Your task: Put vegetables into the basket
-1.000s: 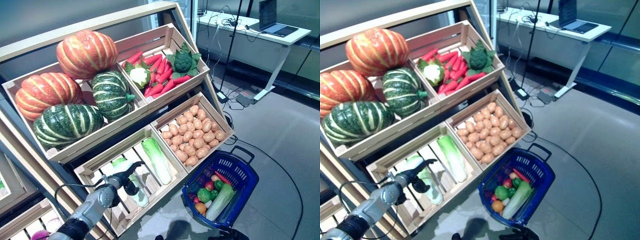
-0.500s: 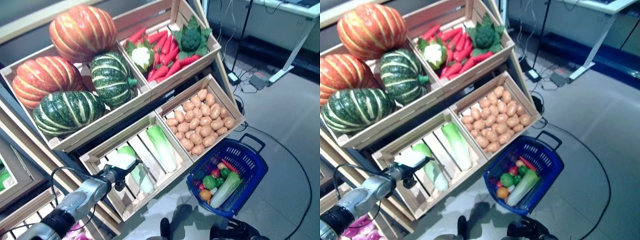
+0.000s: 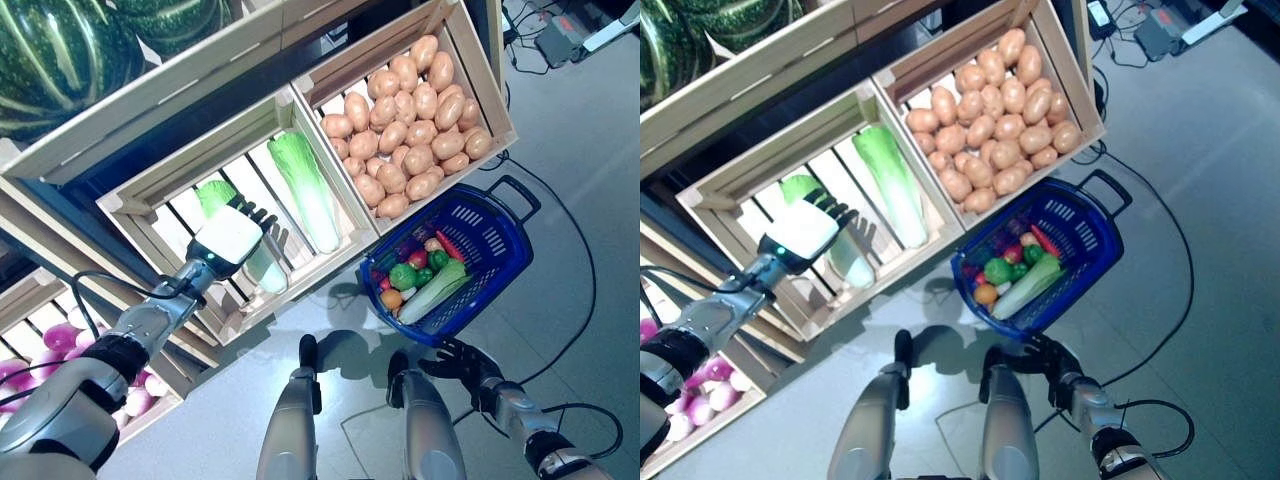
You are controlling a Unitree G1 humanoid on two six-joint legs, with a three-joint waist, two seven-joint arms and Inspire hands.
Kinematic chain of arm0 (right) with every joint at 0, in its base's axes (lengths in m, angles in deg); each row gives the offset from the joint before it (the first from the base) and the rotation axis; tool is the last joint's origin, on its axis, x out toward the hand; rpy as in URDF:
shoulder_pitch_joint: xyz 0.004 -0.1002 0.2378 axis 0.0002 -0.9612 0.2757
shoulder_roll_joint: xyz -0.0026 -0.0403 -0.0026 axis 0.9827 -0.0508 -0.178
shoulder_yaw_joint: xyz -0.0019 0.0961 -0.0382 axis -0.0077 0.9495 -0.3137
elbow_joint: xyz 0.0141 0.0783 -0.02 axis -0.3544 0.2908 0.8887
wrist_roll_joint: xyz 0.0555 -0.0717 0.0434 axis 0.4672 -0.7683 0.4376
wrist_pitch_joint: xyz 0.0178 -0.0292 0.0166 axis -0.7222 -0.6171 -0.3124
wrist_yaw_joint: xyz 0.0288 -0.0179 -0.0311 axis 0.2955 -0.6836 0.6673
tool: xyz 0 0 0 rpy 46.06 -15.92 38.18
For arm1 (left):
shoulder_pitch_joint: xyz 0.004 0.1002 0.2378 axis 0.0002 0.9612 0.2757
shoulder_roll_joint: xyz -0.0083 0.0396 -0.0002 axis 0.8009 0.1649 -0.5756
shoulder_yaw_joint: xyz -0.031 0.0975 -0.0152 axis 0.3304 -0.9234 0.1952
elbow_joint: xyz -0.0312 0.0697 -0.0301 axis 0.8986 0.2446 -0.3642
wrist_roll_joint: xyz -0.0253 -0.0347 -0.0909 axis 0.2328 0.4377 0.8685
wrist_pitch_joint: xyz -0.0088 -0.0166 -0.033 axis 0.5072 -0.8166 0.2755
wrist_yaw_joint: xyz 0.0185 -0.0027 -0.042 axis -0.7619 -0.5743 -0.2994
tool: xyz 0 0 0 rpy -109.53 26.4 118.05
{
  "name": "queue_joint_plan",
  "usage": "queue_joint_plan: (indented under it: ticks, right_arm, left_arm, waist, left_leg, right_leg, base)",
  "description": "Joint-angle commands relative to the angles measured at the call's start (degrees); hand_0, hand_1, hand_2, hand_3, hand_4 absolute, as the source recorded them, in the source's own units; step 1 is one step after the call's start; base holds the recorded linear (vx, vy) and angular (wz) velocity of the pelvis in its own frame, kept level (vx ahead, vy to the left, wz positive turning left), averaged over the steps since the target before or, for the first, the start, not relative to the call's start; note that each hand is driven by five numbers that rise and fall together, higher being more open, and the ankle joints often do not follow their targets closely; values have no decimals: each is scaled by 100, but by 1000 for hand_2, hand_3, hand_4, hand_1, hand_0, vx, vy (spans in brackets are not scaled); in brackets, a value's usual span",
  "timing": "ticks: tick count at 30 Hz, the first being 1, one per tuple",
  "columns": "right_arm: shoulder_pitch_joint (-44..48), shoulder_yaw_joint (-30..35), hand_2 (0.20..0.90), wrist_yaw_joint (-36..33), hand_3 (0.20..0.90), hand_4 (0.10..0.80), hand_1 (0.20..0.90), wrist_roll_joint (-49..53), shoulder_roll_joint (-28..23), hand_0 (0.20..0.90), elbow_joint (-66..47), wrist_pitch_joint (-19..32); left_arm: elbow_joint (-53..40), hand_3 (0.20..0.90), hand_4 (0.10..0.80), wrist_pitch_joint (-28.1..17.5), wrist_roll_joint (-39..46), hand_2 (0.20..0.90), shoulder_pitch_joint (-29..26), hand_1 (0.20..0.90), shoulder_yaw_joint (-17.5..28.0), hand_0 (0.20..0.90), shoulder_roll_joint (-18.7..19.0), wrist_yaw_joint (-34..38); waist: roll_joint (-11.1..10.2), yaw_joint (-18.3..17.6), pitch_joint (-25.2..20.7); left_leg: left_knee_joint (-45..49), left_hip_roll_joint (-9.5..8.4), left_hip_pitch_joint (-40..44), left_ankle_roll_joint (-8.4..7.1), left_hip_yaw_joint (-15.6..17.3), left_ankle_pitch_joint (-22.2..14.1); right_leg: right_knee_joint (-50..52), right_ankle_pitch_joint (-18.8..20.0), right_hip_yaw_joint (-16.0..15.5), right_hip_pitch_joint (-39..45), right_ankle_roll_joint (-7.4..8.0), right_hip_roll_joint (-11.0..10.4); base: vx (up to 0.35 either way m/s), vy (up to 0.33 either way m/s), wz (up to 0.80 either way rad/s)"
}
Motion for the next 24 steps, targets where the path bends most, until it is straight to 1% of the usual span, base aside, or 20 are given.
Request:
queue_joint_plan:
  ticks: [1, 3, 7, 10, 15, 18, 22, 24]
  right_arm:
    - [-218, 58, 900, -43, 900, 800, 900, 365, -272, 900, -455, 273]
    - [-120, 90, 900, -89, 900, 800, 900, 416, -348, 900, -609, 209]
    - [-19, 164, 900, -149, 900, 800, 900, 512, -481, 900, -769, 141]
    - [50, 214, 900, -145, 900, 800, 900, 540, -601, 900, -778, 91]
    - [122, 291, 900, -134, 900, 800, 900, 603, -784, 900, -853, 32]
    - [177, 323, 900, -122, 900, 800, 900, 677, -826, 900, -821, 76]
    - [243, 386, 900, -121, 900, 800, 900, 692, -907, 900, -913, 94]
    - [310, 364, 900, -153, 900, 800, 900, 771, -955, 900, -967, 118]
  left_arm:
    - [177, 900, 800, 312, -232, 900, -119, 900, 597, 900, -22, 871]
    - [356, 900, 800, 370, -287, 900, -139, 900, 540, 900, -22, 842]
    - [488, 900, 800, 392, -364, 900, -99, 900, 498, 900, 27, 727]
    - [578, 900, 800, 457, -261, 900, -57, 900, 486, 900, 74, 721]
    - [536, 900, 800, 532, -410, 900, 30, 900, 488, 900, 145, 676]
    - [549, 900, 800, 534, -639, 900, 2, 900, 418, 900, 124, 527]
    - [661, 900, 800, 697, -707, 900, -89, 900, 363, 900, 117, 401]
    - [694, 900, 800, 681, -383, 900, -198, 900, 319, 900, 176, 429]
  waist:
    - [-11, -120, -247]
    - [-45, -146, -185]
    - [-66, -168, -113]
    - [-57, -162, -52]
    - [-51, -164, 29]
    - [-51, -177, 57]
    - [-65, -193, 160]
    - [-78, -193, 208]
  left_leg:
    - [1138, 116, -386, 6, 21, -835]
    - [1395, 112, -590, 21, 36, -936]
    - [1662, 89, -761, 34, 56, -1072]
    - [1848, 94, -841, 51, 74, -1192]
    - [2145, 83, -1008, 38, 50, -1352]
    - [2246, 75, -1092, 25, 33, -1400]
    - [2303, 82, -1215, 2, 16, -1394]
    - [2346, 108, -1295, 5, 15, -1403]
  right_leg:
    - [-244, 474, 326, 2, -71, 2]
    - [77, 392, 400, -259, -41, -27]
    - [388, 289, 456, -484, -21, -63]
    - [605, 197, 472, -603, -17, -86]
    - [882, 95, 481, -794, -4, -119]
    - [967, 75, 493, -881, 1, -122]
    - [1086, 73, 494, -1044, 27, -136]
    - [1147, 66, 493, -1140, 39, -134]
  base:
    - [-15, 49, -11]
    - [-26, 71, -10]
    - [-4, 59, -5]
    - [12, 48, -2]
    - [5, 9, -1]
    - [0, 0, 0]
    - [-11, 5, 1]
    - [-51, 9, 2]
